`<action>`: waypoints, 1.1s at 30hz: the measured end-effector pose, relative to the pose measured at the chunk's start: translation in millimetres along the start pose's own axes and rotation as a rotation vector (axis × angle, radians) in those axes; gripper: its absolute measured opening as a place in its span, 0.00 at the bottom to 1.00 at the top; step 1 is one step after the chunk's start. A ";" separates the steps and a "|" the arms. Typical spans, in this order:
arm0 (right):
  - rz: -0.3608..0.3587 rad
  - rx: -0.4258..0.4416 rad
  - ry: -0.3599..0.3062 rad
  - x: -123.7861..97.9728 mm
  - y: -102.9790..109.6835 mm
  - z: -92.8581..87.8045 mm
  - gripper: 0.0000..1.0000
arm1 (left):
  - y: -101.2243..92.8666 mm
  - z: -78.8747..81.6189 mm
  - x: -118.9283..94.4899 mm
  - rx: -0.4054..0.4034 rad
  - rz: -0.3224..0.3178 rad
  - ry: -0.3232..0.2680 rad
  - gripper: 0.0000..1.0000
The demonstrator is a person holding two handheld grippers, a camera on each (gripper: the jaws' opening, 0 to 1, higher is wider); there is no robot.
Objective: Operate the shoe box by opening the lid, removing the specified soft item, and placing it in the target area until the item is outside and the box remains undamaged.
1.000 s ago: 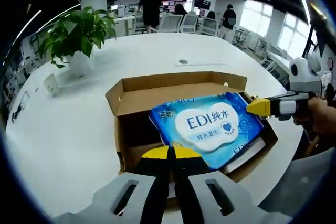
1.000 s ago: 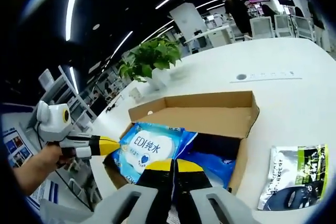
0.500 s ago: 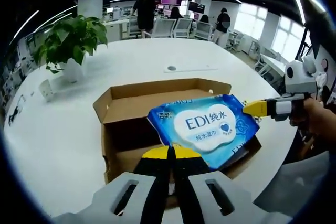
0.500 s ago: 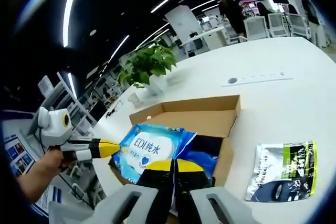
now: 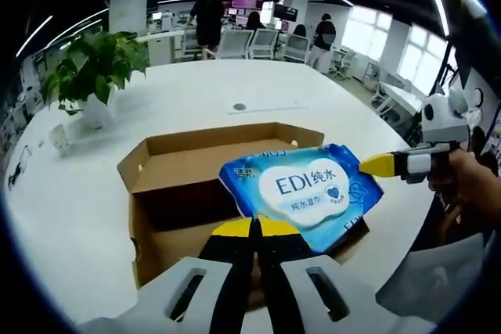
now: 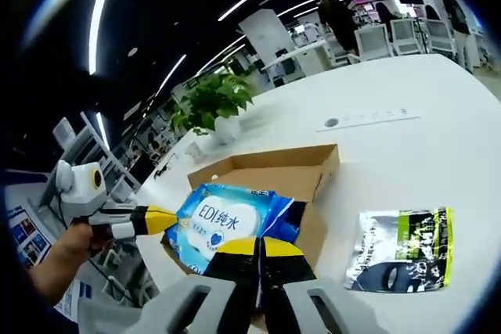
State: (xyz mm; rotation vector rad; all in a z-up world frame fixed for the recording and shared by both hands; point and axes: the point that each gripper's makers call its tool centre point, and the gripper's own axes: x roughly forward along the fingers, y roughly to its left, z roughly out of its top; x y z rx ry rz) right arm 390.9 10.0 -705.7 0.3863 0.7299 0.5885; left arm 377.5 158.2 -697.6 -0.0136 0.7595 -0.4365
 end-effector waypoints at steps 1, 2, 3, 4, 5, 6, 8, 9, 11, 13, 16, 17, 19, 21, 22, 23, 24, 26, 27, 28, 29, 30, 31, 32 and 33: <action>-0.003 0.000 0.000 -1.6 -1.4 0.2 0.00 | -2.1 0.3 0.4 0.000 -0.002 0.000 0.00; -0.006 0.002 0.001 -4.0 -3.3 0.6 0.00 | -4.1 0.8 1.0 0.001 -0.004 0.000 0.00; -0.007 0.004 0.000 -5.7 -4.4 0.8 0.00 | -6.6 1.2 1.8 0.002 -0.007 0.000 0.00; -0.009 0.006 0.000 -7.6 -5.6 1.2 0.00 | -8.1 1.7 3.1 0.002 -0.010 0.001 0.00; -0.010 0.008 0.001 -9.3 -7.2 1.5 0.00 | -10.6 2.3 4.1 0.003 -0.014 0.001 0.00; -0.013 0.010 -0.001 -11.8 -9.3 2.3 0.00 | -11.6 2.6 5.4 0.002 -0.018 0.001 0.00; -0.018 0.016 -0.002 -16.8 -12.0 3.0 0.00 | -15.8 4.4 7.5 0.002 -0.024 0.000 0.00; -0.020 0.018 -0.004 -18.9 -13.7 3.3 0.00 | -18.1 5.4 8.4 0.004 -0.027 0.000 0.00; -0.028 0.022 -0.003 -23.0 -17.9 3.6 0.00 | -23.3 7.9 10.6 0.006 -0.034 -0.002 0.00; -0.036 0.026 -0.003 -27.0 -22.6 4.1 0.00 | -29.4 10.3 12.7 0.007 -0.040 -0.002 0.00; -0.047 0.029 -0.007 -34.0 -27.7 5.3 0.00 | -37.9 11.9 15.5 0.013 -0.049 -0.003 0.00; -0.052 0.028 -0.007 -37.5 -29.2 5.2 0.00 | -40.2 12.4 16.7 0.013 -0.052 -0.003 0.00; -0.062 0.025 -0.005 -42.5 -32.4 5.2 0.00 | -45.9 13.9 19.8 0.015 -0.060 -0.002 0.00; -0.068 0.026 -0.006 -46.1 -38.9 5.9 0.00 | -53.2 15.4 22.2 0.020 -0.066 -0.002 0.00; -0.072 0.026 -0.006 -48.2 -42.1 6.4 0.00 | -56.6 16.4 23.8 0.022 -0.070 -0.002 0.00; -0.075 0.029 -0.007 -50.7 -44.3 7.0 0.00 | -58.7 17.2 24.8 0.022 -0.073 -0.003 0.00; -0.078 0.029 -0.008 -52.6 -46.3 7.4 0.00 | -60.7 18.0 26.3 0.023 -0.076 -0.004 0.00; -0.083 0.032 -0.009 -57.0 -49.2 8.1 0.00 | -65.7 19.9 29.1 0.024 -0.083 -0.004 0.00; -0.085 0.032 -0.009 -59.5 -53.1 9.5 0.00 | -68.8 20.7 30.7 0.026 -0.087 -0.004 0.00; -0.089 0.033 -0.009 -61.8 -56.1 10.2 0.00 | -71.0 21.3 31.6 0.027 -0.090 -0.004 0.00; -0.090 0.034 -0.009 -63.3 -57.1 10.4 0.00 | -74.2 21.9 33.1 0.028 -0.092 -0.003 0.00; -0.092 0.035 -0.009 -65.2 -58.7 10.8 0.00 | -76.7 22.1 33.6 0.029 -0.094 -0.003 0.00; -0.095 0.034 -0.009 -66.1 -59.9 11.2 0.00 | -79.1 22.5 34.3 0.031 -0.096 -0.003 0.00; -0.097 0.034 -0.008 -67.9 -61.8 11.7 0.00 | -81.1 22.5 34.9 0.032 -0.099 -0.003 0.00; -0.098 0.034 -0.008 -69.0 -62.8 12.0 0.00 | -83.6 22.8 36.0 0.035 -0.101 -0.004 0.00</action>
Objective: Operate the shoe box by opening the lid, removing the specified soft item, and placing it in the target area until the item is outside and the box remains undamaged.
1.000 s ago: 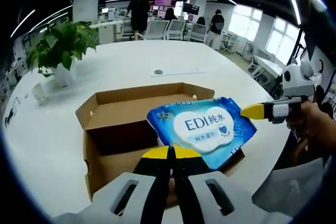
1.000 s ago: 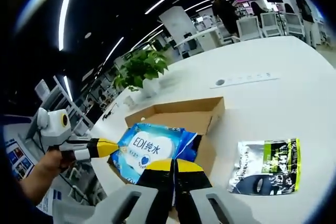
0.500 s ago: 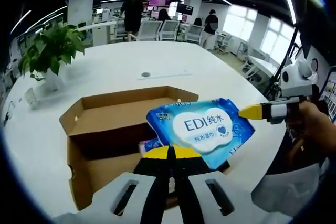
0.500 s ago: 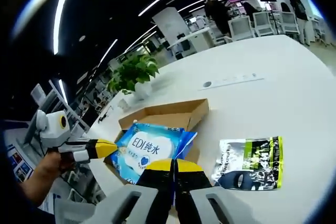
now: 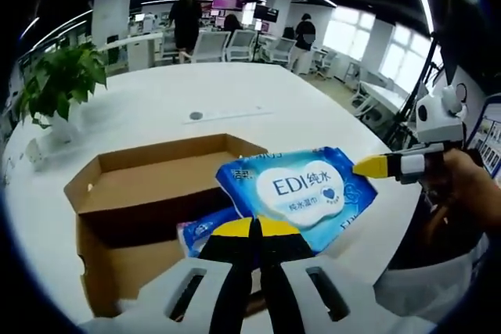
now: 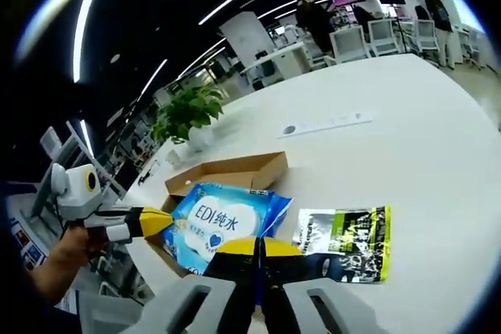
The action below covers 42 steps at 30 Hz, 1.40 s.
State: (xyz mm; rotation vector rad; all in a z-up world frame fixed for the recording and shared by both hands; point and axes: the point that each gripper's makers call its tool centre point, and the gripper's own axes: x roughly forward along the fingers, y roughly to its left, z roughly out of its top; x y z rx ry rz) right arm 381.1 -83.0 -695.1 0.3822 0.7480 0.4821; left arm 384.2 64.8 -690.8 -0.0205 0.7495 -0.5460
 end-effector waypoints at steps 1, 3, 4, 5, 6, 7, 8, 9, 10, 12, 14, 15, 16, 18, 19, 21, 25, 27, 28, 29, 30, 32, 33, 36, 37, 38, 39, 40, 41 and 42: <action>-0.001 0.001 0.001 -1.2 -1.2 0.2 0.00 | -1.4 0.3 1.5 -0.001 -0.002 0.000 0.00; -0.004 -0.001 0.003 -3.7 -3.9 0.5 0.00 | -4.9 1.1 4.5 -0.006 -0.007 0.000 0.00; -0.007 -0.001 0.003 -5.2 -5.9 0.8 0.00 | -6.6 1.6 5.7 -0.006 -0.010 -0.002 0.00; -0.008 -0.002 0.004 -6.1 -7.1 0.9 0.00 | -8.5 1.9 7.2 -0.007 -0.010 -0.002 0.00; -0.009 -0.001 0.004 -7.3 -8.4 1.1 0.00 | -10.6 2.5 8.3 -0.006 -0.012 -0.004 0.00; -0.011 -0.003 0.004 -8.8 -10.3 1.4 0.00 | -13.4 2.8 9.8 -0.005 -0.013 -0.004 0.00; -0.014 -0.004 0.004 -9.9 -12.0 1.5 0.00 | -15.2 3.3 10.8 -0.006 -0.015 -0.005 0.00; -0.016 -0.002 0.005 -11.1 -13.7 1.5 0.00 | -17.2 3.6 12.2 -0.006 -0.017 -0.006 0.00; -0.020 -0.004 0.005 -12.6 -16.3 1.6 0.00 | -20.0 4.1 13.9 -0.006 -0.019 -0.007 0.00; -0.025 -0.002 0.005 -15.3 -21.0 2.1 0.00 | -24.8 4.6 16.5 -0.007 -0.022 -0.010 0.00; -0.030 0.000 0.005 -17.9 -25.7 2.7 0.00 | -29.6 4.3 19.1 -0.007 -0.026 -0.010 0.00; -0.032 0.000 0.005 -18.8 -27.4 2.7 0.00 | -31.2 4.4 20.4 -0.006 -0.027 -0.011 0.00; -0.034 -0.001 0.006 -19.7 -29.3 2.9 0.00 | -32.8 4.5 21.7 -0.006 -0.028 -0.012 0.00; -0.040 0.000 0.006 -22.1 -34.3 3.5 0.00 | -36.1 4.9 24.6 -0.006 -0.032 -0.013 0.00; -0.042 0.002 0.005 -22.9 -35.7 3.7 0.00 | -37.9 5.0 27.1 -0.004 -0.034 -0.012 0.00; -0.046 0.000 0.005 -24.3 -39.6 4.3 0.00 | -40.2 5.0 30.0 -0.004 -0.037 -0.010 0.00; -0.054 0.002 0.006 -25.7 -47.7 4.3 0.00 | -46.5 5.0 37.1 0.003 -0.045 -0.005 0.00; -0.058 0.002 0.005 -26.4 -51.4 4.3 0.00 | -49.1 4.6 40.4 0.009 -0.047 -0.003 0.00; -0.059 0.001 0.005 -26.6 -53.1 4.3 0.00 | -49.8 4.3 41.8 0.010 -0.047 -0.002 0.00; -0.062 0.001 0.005 -26.6 -55.6 4.3 0.00 | -50.8 3.8 43.4 0.011 -0.050 0.000 0.00; -0.063 0.001 0.006 -26.5 -57.3 4.1 0.00 | -51.9 3.0 45.6 0.013 -0.052 0.003 0.00; -0.066 0.003 0.006 -26.0 -60.9 3.8 0.00 | -53.9 1.5 49.3 0.020 -0.053 0.009 0.00; -0.068 0.001 0.008 -25.7 -62.4 3.6 0.00 | -54.6 1.3 51.0 0.020 -0.054 0.010 0.00; -0.074 0.006 0.008 -24.2 -69.8 3.0 0.00 | -56.9 0.7 56.3 0.027 -0.057 0.013 0.00; -0.076 0.007 0.010 -23.8 -71.5 2.7 0.00 | -57.9 0.5 58.6 0.031 -0.060 0.013 0.00; -0.080 0.007 0.011 -23.2 -74.2 2.3 0.00 | -58.6 0.4 60.1 0.032 -0.063 0.012 0.00; -0.083 0.006 0.012 -22.9 -76.0 2.0 0.00 | -59.8 0.4 62.1 0.035 -0.069 0.008 0.00; -0.083 0.010 0.010 -22.5 -78.4 2.0 0.00 | -59.9 0.0 63.6 0.035 -0.069 0.011 0.00; -0.082 0.014 0.011 -21.7 -79.9 1.8 0.00 | -60.1 -0.4 66.5 0.039 -0.070 0.013 0.00; -0.085 0.013 0.012 -20.7 -82.3 1.8 0.00 | -60.2 -0.7 68.2 0.038 -0.071 0.016 0.00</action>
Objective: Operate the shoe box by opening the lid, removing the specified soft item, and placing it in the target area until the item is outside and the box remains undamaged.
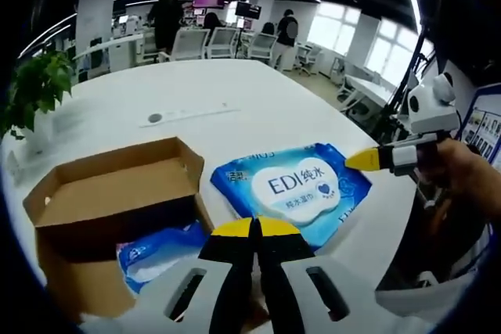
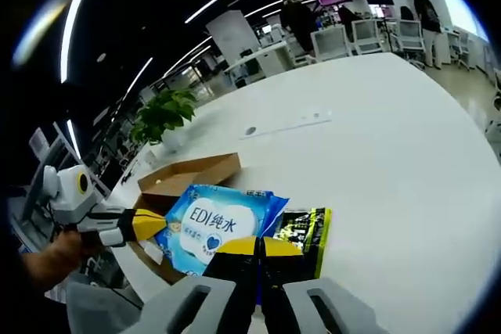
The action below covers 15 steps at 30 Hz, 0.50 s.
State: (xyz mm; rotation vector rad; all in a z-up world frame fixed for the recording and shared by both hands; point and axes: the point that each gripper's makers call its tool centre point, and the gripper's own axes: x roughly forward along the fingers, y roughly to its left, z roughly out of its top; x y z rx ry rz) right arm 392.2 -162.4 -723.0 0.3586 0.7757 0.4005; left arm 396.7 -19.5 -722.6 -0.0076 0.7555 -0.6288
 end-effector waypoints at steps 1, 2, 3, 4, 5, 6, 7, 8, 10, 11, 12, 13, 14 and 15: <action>-0.002 0.000 0.002 1.1 -1.6 -0.3 0.00 | -0.3 -0.1 1.7 0.000 -0.001 0.001 0.00; -0.003 -0.001 0.002 2.0 -3.1 -0.5 0.00 | -0.5 -0.5 4.5 0.001 -0.001 0.006 0.00; -0.005 0.000 0.003 3.6 -5.2 -0.6 0.00 | -0.9 -0.3 6.0 0.003 -0.001 0.006 0.00; -0.008 -0.001 0.003 4.3 -6.8 -0.8 0.00 | -1.1 -0.2 8.5 0.007 -0.001 0.008 0.00; -0.008 0.000 0.003 5.6 -8.9 -0.5 0.00 | -1.1 -0.1 9.9 0.009 0.000 0.010 0.00; -0.009 0.001 0.003 6.5 -10.1 -0.5 0.00 | -0.8 0.1 12.6 0.012 0.000 0.012 0.00; -0.011 0.000 0.003 7.7 -11.7 -0.4 0.00 | -0.5 0.1 14.2 0.014 0.001 0.013 0.00; -0.012 0.000 0.003 9.5 -14.1 0.0 0.00 | -0.2 0.2 15.8 0.015 0.001 0.015 0.00; -0.014 -0.004 0.005 12.6 -17.7 0.4 0.00 | 0.6 -0.1 20.0 0.021 0.002 0.021 0.00; -0.016 -0.005 0.006 13.9 -19.2 0.4 0.00 | 1.3 -0.5 22.8 0.026 0.002 0.026 0.00; -0.016 -0.007 0.007 15.5 -20.9 0.1 0.00 | 1.4 -0.7 23.7 0.026 0.002 0.028 0.00; -0.017 -0.008 0.009 16.7 -22.2 -0.1 0.00 | 1.5 -1.5 25.7 0.030 0.003 0.032 0.00; -0.018 -0.010 0.011 18.0 -23.6 -0.5 0.00 | 1.6 -2.1 27.4 0.032 0.004 0.035 0.00; -0.018 -0.012 0.014 19.6 -25.1 -1.0 0.00 | 1.6 -3.0 29.1 0.033 0.006 0.040 0.00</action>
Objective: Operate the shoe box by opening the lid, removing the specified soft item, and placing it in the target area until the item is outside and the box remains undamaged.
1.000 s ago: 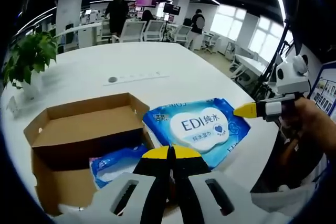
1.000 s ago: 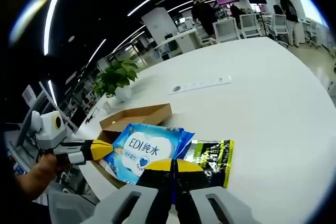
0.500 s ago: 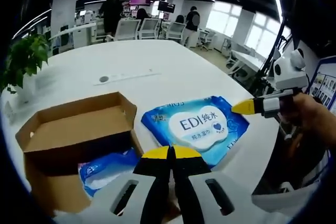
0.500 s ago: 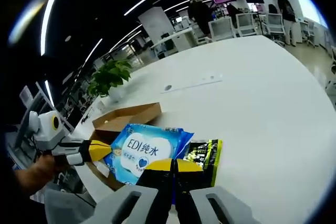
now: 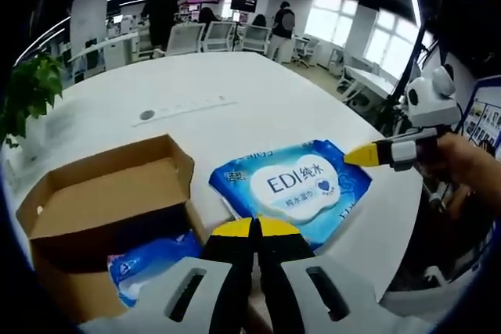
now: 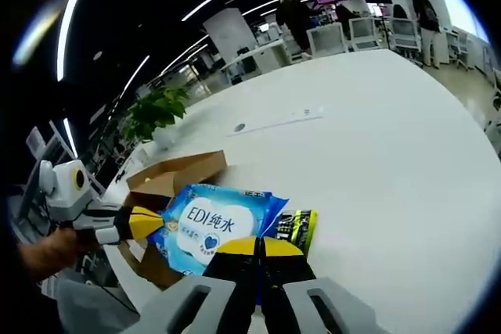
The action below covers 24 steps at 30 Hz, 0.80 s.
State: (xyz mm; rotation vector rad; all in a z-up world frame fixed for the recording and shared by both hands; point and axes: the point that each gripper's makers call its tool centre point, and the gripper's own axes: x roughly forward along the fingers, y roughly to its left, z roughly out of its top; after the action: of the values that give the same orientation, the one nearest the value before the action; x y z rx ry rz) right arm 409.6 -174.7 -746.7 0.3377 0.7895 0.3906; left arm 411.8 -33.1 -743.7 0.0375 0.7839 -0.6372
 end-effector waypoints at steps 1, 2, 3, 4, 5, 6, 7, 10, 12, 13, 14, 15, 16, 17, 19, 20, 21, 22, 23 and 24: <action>-0.001 -0.002 0.001 1.3 -1.4 -0.1 0.00 | -0.1 -0.5 1.5 0.001 0.001 0.003 0.00; -0.002 -0.003 0.006 3.2 -3.5 -0.7 0.00 | -0.2 -1.0 3.0 0.002 0.002 0.006 0.00; -0.003 -0.002 0.008 3.9 -4.5 -1.0 0.00 | -0.2 -1.9 5.3 0.006 0.002 0.011 0.00; -0.005 0.001 0.009 5.0 -6.2 -1.3 0.00 | -0.1 -3.0 7.1 0.007 0.001 0.016 0.00; -0.006 0.000 0.008 5.6 -7.3 -1.5 0.00 | 0.0 -4.2 9.3 0.013 0.001 0.020 0.00; -0.006 0.003 0.011 6.7 -8.7 -2.3 0.00 | 0.4 -5.1 10.8 0.015 0.002 0.023 0.00; -0.006 0.001 0.010 7.3 -9.4 -2.6 0.00 | 0.6 -6.9 13.1 0.017 0.002 0.030 0.00; -0.014 -0.005 0.020 10.2 -14.2 -5.9 0.00 | 0.0 -10.2 17.0 0.024 -0.002 0.041 0.00; -0.017 -0.003 0.020 11.5 -16.3 -6.8 0.00 | -0.5 -12.7 19.7 0.035 0.000 0.049 0.00; -0.018 -0.003 0.020 12.1 -17.3 -7.2 0.00 | -0.6 -13.8 20.8 0.039 0.003 0.054 0.00; -0.020 -0.003 0.018 13.5 -18.8 -7.6 0.00 | -0.7 -16.5 22.4 0.054 0.006 0.067 0.00; -0.024 -0.003 0.019 15.0 -20.6 -8.5 0.00 | -1.0 -17.2 23.3 0.064 0.009 0.069 0.00; -0.024 -0.002 0.019 15.4 -21.1 -8.7 0.00 | -1.6 -18.6 24.7 0.072 0.011 0.073 0.00; -0.029 -0.001 0.015 16.7 -23.8 -8.9 0.00 | -1.9 -19.1 25.4 0.073 0.012 0.074 0.00; -0.033 0.008 0.009 17.9 -26.4 -8.9 0.00 | -1.9 -20.6 26.9 0.088 0.015 0.077 0.00; -0.033 0.011 0.008 18.9 -27.2 -9.5 0.00 | -1.3 -21.5 28.1 0.097 0.019 0.079 0.00; -0.033 0.011 0.006 19.6 -27.9 -9.9 0.00 | -0.8 -22.3 29.0 0.108 0.022 0.082 0.00; -0.032 0.014 0.008 21.1 -29.0 -11.2 0.00 | -0.5 -23.2 29.7 0.116 0.024 0.087 0.00; -0.033 0.015 0.009 21.9 -29.7 -12.1 0.00 | 0.9 -25.9 30.7 0.151 0.032 0.106 0.00; -0.033 0.018 0.009 23.3 -30.5 -13.5 0.00 | 0.3 -26.8 31.9 0.164 0.032 0.110 0.00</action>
State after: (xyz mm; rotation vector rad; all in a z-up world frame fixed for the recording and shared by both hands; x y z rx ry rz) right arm 420.9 -188.8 -783.2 0.3400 0.8067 0.3545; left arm 411.7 -42.5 -784.3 0.2361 0.8340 -0.6717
